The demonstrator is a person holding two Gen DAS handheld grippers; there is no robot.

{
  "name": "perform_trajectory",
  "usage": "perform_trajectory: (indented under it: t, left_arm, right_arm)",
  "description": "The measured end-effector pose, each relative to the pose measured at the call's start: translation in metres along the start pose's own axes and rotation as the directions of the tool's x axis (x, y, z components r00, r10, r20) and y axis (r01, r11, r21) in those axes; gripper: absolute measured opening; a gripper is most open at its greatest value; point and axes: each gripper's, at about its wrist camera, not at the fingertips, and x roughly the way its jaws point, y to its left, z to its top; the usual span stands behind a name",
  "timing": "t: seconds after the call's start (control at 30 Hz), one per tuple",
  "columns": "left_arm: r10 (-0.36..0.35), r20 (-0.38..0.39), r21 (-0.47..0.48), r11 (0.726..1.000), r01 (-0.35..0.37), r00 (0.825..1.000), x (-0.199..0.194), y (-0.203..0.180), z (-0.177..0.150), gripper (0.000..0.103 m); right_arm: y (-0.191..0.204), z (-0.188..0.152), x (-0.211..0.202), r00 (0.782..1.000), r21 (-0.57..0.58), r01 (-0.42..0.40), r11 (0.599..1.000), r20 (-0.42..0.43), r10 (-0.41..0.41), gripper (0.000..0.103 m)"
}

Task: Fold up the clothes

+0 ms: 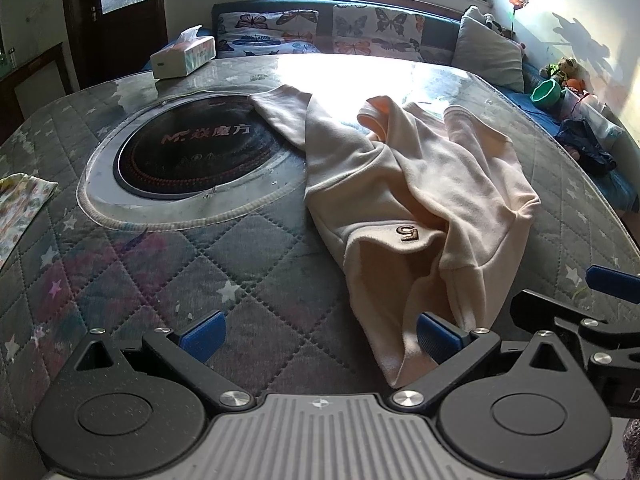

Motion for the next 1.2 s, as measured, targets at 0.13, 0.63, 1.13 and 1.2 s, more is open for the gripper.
perform_trajectory:
  t: [0.13, 0.63, 1.13, 1.2]
  left_arm:
    - [0.0, -0.004, 0.003, 1.0, 0.0, 1.0, 0.001, -0.001, 0.0, 0.103]
    - [0.004, -0.018, 0.015, 1.0, -0.004, 1.0, 0.004, -0.001, 0.0, 0.103]
    - [0.007, -0.035, 0.016, 1.0, -0.006, 0.999, 0.01, 0.001, 0.004, 0.103]
    - [0.009, -0.038, 0.015, 1.0, -0.008, 0.999, 0.011, 0.001, 0.005, 0.103]
  right_arm:
    - [-0.01, -0.001, -0.006, 1.0, -0.011, -0.006, 1.0, -0.008, 0.006, 0.103]
    - [-0.04, 0.002, -0.009, 0.999, -0.034, -0.021, 0.999, -0.032, 0.02, 0.103]
    - [-0.053, 0.003, 0.0, 0.998, -0.028, -0.031, 0.999, -0.053, 0.029, 0.103]
    - [-0.052, 0.003, 0.002, 0.998, -0.027, -0.03, 0.999, -0.056, 0.028, 0.103]
